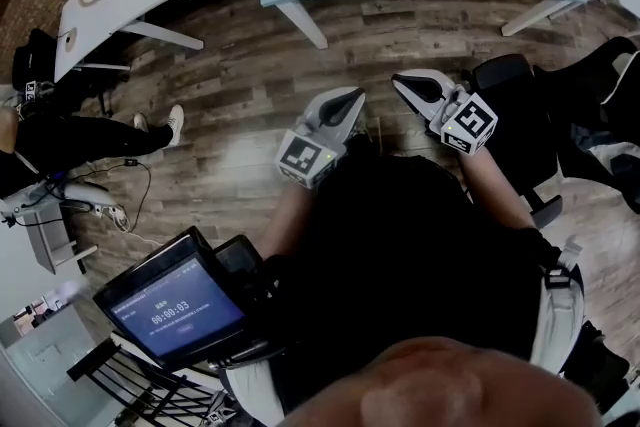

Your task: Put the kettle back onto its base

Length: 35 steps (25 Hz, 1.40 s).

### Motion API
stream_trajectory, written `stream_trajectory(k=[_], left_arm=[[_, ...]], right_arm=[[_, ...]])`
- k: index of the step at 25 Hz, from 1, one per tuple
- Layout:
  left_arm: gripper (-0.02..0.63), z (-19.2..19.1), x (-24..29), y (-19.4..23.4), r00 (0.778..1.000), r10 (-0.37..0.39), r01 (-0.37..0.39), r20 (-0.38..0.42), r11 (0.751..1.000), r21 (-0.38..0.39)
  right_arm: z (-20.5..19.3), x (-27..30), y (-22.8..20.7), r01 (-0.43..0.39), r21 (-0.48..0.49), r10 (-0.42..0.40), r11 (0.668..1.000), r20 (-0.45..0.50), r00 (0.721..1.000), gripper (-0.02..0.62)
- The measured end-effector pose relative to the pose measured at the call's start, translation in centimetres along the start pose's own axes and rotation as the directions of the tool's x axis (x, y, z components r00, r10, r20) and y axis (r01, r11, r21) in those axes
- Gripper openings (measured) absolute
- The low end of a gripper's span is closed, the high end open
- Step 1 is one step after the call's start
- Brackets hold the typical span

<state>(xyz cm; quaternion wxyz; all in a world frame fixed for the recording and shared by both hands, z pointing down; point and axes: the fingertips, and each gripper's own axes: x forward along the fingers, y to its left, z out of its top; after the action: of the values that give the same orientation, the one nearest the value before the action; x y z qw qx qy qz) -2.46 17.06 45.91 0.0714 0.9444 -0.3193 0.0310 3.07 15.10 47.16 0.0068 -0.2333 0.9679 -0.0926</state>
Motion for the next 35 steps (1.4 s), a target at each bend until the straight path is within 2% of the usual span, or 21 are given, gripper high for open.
stream_trajectory(k=[6, 13, 25, 35], left_arm=[[0.002, -0.2, 0.9, 4.2, 1.0, 0.018, -0.019, -0.006, 0.999, -0.027], [0.002, -0.1, 1.5, 5.2, 1.0, 0.026, -0.026, -0.004, 0.999, -0.042], [0.002, 2.3, 4.7, 10.0, 0.997, -0.082, 0.082, -0.004, 0.995, -0.054], [0.002, 2.2, 5.3, 14.7, 0.992, -0.123, 0.123, -0.002, 0.992, -0.023]], right_arm=[[-0.1, 4.2, -2.3, -0.043, 0.012, 0.043, 0.999, -0.021, 0.999, 0.005], [0.3, 4.8, -3.1, -0.059, 0.009, 0.059, 0.998, -0.027, 0.998, 0.005], [2.7, 9.2, -7.6, 0.013, -0.027, -0.013, 1.0, -0.009, 1.0, 0.005], [2.9, 12.5, -9.7, 0.054, -0.035, -0.054, 0.998, -0.006, 0.999, 0.005]])
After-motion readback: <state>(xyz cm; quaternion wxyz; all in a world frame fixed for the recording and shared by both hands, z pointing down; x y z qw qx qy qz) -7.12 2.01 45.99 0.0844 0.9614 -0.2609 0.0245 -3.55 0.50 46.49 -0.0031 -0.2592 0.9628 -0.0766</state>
